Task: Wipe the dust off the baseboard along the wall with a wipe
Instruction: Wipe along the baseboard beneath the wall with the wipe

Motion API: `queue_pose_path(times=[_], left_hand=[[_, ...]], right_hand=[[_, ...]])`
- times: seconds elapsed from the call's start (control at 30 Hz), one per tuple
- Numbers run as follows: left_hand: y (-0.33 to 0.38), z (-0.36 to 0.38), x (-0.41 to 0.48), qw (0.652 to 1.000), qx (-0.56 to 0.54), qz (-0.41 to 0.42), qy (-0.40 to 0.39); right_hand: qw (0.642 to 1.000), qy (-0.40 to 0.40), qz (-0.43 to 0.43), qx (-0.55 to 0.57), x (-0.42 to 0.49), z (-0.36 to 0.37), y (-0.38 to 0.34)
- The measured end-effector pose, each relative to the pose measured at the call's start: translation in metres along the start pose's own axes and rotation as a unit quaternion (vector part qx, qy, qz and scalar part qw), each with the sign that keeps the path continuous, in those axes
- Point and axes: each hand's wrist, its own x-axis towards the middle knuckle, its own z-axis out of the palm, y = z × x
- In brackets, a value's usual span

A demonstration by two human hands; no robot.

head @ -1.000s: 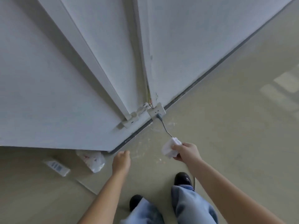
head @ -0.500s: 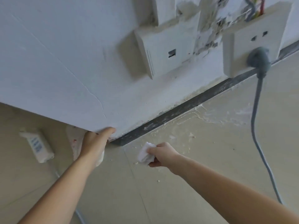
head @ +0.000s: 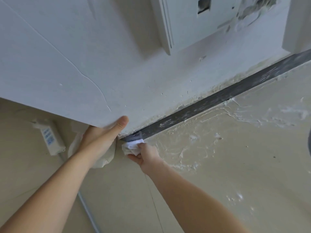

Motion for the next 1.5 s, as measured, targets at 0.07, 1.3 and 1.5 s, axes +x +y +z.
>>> queue_pose_path(times=[0.07, 1.3, 1.5], left_hand=[[0.004, 0.001, 0.002, 1.0, 0.012, 0.012, 0.024], [0.015, 0.009, 0.007, 0.997, 0.033, 0.062, 0.04], [0.005, 0.009, 0.011, 0.996, 0.043, 0.069, 0.046]], right_hand=[[1.0, -0.002, -0.014, 0.026, -0.001, 0.004, -0.013], [0.998, -0.045, -0.021, -0.037, -0.007, 0.028, -0.012], [0.997, -0.039, -0.058, 0.018, -0.022, -0.003, -0.051]])
